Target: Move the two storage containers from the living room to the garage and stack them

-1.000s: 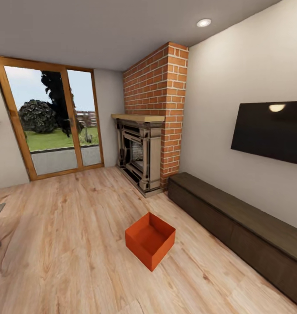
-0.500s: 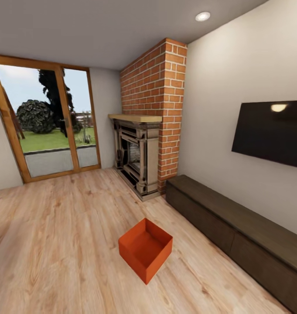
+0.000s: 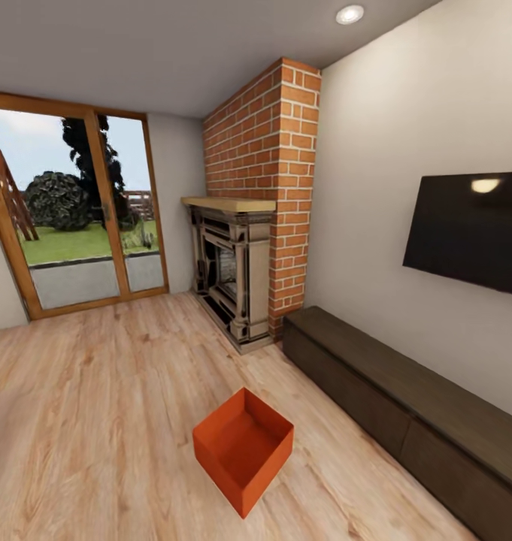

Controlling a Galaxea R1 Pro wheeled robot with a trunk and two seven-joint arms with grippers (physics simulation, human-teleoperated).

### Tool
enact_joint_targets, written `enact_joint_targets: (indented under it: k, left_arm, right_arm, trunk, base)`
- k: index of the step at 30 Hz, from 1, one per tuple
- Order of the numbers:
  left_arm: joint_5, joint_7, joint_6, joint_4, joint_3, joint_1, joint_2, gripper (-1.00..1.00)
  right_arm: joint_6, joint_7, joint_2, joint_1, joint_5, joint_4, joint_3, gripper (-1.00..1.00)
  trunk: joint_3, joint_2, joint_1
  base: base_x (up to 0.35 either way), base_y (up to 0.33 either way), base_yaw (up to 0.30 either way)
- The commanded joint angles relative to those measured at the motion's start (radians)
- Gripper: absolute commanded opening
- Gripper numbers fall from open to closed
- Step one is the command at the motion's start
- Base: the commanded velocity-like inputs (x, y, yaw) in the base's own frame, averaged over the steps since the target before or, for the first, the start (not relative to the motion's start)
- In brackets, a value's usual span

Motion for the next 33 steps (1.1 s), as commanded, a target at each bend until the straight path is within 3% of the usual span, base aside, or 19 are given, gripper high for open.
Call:
enact_joint_targets:
  k: [1,33]
  left_arm:
    - [0.010,0.000,-0.003,0.001,-0.001,-0.001,0.000,1.00]
    - [0.010,0.000,-0.003,0.000,-0.001,-0.001,0.000,1.00]
  right_arm:
    - [-0.005,-0.001,0.001,-0.001,-0.009,0.003,0.008,1.00]
    - [-0.005,-0.001,0.001,-0.001,-0.009,0.003,0.008,1.00]
  trunk:
    - [-0.001,-0.001,0.001]
    - [-0.001,-0.001,0.001]
  base:
    - [0.297,-0.115,0.000]
    - [0.297,-0.114,0.000]
